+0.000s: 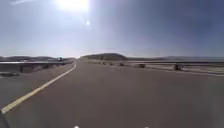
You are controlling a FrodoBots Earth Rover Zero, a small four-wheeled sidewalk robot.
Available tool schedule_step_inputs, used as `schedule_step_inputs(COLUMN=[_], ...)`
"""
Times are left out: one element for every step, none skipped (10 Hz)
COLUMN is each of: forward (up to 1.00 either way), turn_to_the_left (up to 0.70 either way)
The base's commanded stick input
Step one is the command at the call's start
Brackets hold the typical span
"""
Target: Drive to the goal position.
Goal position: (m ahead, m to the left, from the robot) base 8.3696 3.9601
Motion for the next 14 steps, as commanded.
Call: schedule_step_inputs(forward=[0.70,0.70,0.70,0.70,0.70,0.70,0.70,0.70,0.70,0.70,0.70,0.70,0.70,0.70], turn_to_the_left=[0.00,0.00,0.00,0.00,0.01,0.02,0.03,0.04,0.05,0.14,0.35,0.35,0.35,0.35])
